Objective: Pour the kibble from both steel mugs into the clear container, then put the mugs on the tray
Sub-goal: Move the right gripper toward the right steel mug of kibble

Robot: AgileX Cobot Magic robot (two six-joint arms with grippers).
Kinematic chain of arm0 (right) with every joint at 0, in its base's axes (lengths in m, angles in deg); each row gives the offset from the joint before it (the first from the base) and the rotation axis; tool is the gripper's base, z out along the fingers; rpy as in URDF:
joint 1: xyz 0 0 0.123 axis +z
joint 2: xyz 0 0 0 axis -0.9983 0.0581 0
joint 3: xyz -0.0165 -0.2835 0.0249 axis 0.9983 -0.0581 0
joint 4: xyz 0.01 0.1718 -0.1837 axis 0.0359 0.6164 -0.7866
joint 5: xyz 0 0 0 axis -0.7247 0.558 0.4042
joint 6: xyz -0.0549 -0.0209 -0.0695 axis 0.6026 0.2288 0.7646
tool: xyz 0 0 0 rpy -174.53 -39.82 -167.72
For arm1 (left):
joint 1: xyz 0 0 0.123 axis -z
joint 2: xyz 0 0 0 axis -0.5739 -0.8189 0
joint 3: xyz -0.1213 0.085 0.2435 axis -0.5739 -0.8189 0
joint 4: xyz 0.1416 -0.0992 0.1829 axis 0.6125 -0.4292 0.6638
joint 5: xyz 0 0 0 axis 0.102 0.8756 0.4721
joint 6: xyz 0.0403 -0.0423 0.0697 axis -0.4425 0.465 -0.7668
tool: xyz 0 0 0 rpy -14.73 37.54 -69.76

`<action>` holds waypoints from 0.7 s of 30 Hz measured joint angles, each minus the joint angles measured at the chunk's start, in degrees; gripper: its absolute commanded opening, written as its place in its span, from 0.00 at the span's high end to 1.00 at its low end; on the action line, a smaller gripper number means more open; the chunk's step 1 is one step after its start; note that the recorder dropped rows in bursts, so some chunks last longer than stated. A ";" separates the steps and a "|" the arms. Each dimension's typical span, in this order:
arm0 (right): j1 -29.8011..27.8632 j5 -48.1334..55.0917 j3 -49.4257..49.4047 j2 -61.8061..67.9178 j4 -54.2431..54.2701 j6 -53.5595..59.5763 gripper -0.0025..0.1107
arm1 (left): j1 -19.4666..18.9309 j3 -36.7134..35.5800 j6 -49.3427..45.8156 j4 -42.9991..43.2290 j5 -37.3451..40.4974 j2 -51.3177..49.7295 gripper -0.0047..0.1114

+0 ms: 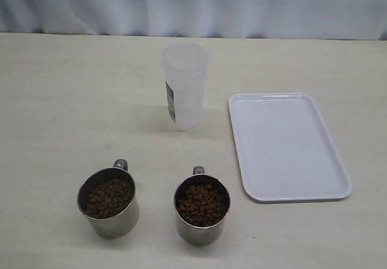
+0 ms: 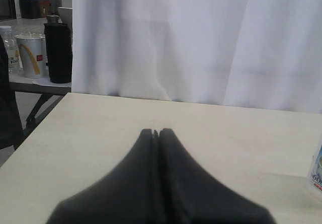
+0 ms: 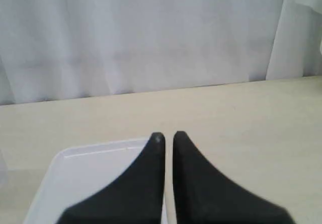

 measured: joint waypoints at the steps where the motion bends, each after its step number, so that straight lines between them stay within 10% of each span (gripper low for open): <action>1: 0.00 -1.12 0.00 0.00 -0.14 0.00 0.94 | 0.00 0.00 0.00 0.00 0.00 0.00 0.96; 13: 1.67 -16.18 -0.09 2.47 1.49 -6.13 0.94 | 0.00 0.00 0.00 0.00 0.00 0.00 0.96; 21: 22.92 -22.22 -0.09 31.13 -3.82 -7.68 0.94 | 0.00 0.00 0.00 0.00 0.00 0.00 0.96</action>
